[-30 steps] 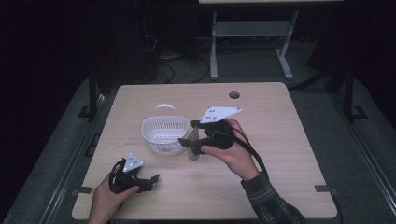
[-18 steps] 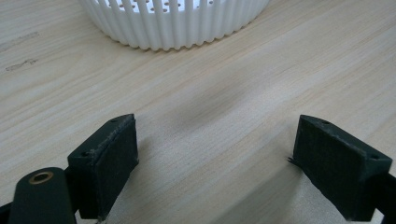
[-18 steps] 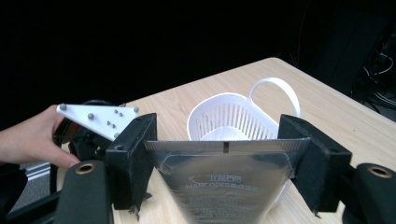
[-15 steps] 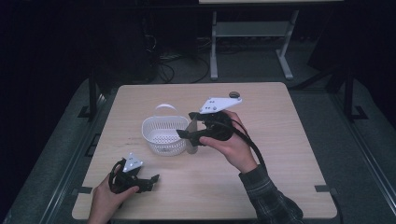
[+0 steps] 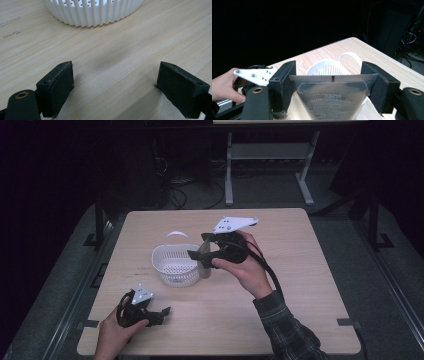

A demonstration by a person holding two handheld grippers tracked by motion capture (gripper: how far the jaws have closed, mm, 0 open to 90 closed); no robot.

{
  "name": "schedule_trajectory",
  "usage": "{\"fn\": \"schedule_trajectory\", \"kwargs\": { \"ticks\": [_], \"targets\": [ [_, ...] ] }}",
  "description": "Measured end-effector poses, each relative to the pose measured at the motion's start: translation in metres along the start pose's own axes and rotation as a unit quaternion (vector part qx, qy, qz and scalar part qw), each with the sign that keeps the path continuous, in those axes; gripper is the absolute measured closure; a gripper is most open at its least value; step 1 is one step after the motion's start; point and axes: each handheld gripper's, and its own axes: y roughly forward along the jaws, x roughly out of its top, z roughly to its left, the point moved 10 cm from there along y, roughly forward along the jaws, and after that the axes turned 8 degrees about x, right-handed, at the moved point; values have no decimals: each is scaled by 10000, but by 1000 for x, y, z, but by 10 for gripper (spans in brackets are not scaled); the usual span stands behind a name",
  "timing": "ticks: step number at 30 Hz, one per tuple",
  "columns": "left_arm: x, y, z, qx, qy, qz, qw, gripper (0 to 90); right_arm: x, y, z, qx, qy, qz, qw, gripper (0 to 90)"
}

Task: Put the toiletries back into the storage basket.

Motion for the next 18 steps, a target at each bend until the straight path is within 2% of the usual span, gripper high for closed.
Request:
{"fn": "schedule_trajectory", "kwargs": {
  "ticks": [18],
  "targets": [
    [0,0,0,-15,40,15,10000,128,17,13,-11,-89,12,-69,9999,296]
  ]
}}
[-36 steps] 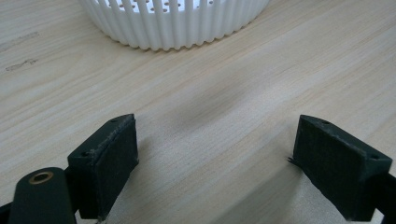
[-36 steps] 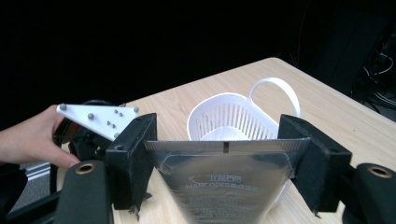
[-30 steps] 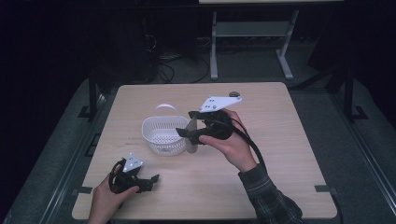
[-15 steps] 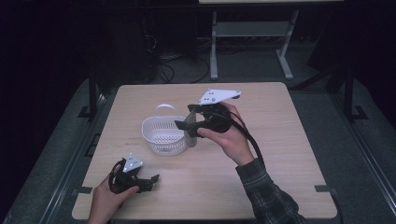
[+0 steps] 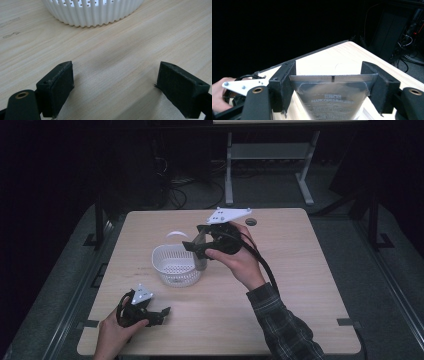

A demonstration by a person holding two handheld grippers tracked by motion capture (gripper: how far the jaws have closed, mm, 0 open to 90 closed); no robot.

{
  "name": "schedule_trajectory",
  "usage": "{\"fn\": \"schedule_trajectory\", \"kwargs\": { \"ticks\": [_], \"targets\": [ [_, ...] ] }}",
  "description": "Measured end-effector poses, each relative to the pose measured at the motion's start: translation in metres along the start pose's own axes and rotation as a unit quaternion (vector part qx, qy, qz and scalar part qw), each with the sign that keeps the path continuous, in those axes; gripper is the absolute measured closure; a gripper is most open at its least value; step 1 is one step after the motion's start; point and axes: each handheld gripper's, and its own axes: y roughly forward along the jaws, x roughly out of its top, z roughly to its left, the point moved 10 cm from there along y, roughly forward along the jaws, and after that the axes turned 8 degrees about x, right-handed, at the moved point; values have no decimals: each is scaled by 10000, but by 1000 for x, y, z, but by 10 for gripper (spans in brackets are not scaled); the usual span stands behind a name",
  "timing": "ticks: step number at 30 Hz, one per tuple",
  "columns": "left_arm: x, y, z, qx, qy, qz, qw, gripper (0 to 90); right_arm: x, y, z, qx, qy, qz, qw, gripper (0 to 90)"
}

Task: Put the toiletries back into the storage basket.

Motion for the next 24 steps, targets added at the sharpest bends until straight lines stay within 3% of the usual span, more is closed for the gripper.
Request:
{"fn": "schedule_trajectory", "kwargs": {
  "ticks": [24],
  "targets": [
    [0,0,0,23,-9,-25,10000,128,10,29,-9,-6,22,-39,10000,296]
  ]
}}
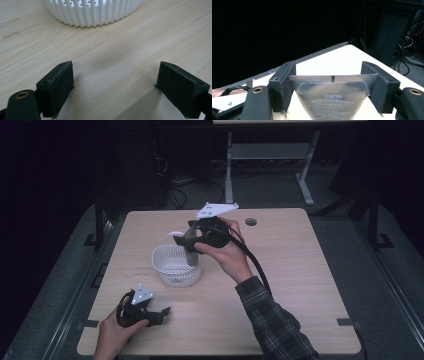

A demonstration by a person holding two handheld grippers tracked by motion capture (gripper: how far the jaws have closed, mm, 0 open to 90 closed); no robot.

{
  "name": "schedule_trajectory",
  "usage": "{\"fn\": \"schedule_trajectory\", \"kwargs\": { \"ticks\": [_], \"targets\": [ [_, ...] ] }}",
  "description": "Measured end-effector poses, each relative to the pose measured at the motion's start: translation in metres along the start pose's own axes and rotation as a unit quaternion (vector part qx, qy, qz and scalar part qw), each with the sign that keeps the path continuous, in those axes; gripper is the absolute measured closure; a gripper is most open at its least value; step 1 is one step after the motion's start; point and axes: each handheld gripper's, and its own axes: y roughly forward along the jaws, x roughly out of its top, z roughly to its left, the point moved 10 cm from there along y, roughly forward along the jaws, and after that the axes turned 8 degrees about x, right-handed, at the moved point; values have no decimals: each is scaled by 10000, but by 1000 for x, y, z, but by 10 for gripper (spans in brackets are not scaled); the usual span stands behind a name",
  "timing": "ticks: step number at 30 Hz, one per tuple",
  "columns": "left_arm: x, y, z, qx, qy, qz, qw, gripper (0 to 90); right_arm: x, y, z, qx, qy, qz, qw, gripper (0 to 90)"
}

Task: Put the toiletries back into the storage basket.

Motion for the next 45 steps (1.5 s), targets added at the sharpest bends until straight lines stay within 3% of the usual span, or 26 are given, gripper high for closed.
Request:
{"fn": "schedule_trajectory", "kwargs": {
  "ticks": [19,45],
  "targets": [
    [0,0,0,-9,15,-10,10000,128,-21,22,-16,5,187,159,9997,295],
    [0,0,-1,-21,23,-9,10000,128,-52,39,-21,3,253,435,9987,295]
  ]
}}
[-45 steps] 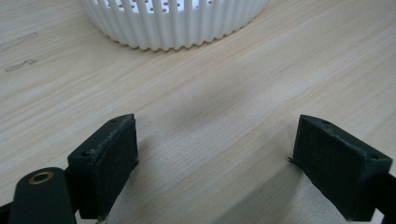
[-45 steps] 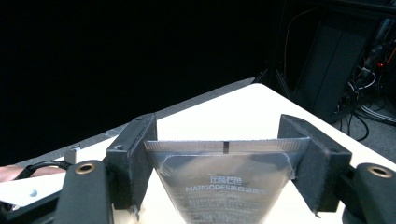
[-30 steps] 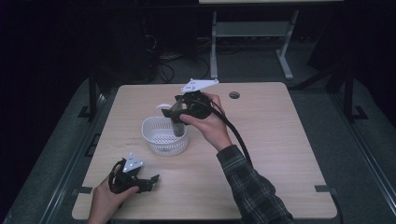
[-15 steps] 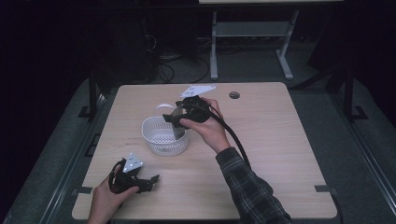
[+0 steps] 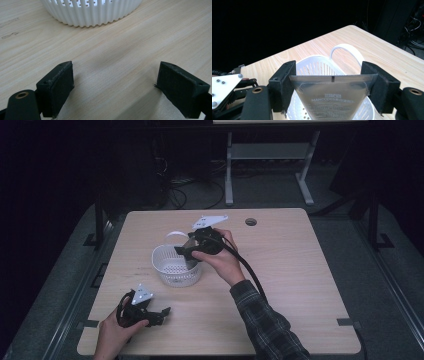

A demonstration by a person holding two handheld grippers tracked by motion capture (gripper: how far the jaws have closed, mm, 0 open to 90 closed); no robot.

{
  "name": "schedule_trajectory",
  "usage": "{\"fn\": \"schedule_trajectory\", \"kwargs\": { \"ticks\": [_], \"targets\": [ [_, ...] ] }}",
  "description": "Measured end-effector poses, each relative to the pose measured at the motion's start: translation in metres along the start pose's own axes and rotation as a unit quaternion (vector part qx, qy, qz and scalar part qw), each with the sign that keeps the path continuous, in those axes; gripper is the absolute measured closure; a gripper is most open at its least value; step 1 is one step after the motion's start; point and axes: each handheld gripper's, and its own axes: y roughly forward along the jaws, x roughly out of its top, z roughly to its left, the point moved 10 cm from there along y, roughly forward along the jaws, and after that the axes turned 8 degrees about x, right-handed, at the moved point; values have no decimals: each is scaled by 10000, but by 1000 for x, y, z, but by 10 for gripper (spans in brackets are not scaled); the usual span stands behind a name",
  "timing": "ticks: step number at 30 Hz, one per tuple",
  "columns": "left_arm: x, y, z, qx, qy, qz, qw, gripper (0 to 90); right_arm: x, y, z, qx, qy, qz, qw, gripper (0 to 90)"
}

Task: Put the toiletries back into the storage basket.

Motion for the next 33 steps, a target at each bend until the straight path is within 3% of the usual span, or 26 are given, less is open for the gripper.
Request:
{"fn": "schedule_trajectory", "kwargs": {
  "ticks": [33],
  "targets": [
    [0,-1,0,-13,35,5,10000,128,-35,25,-7,27,78,533,9985,293]
  ]
}}
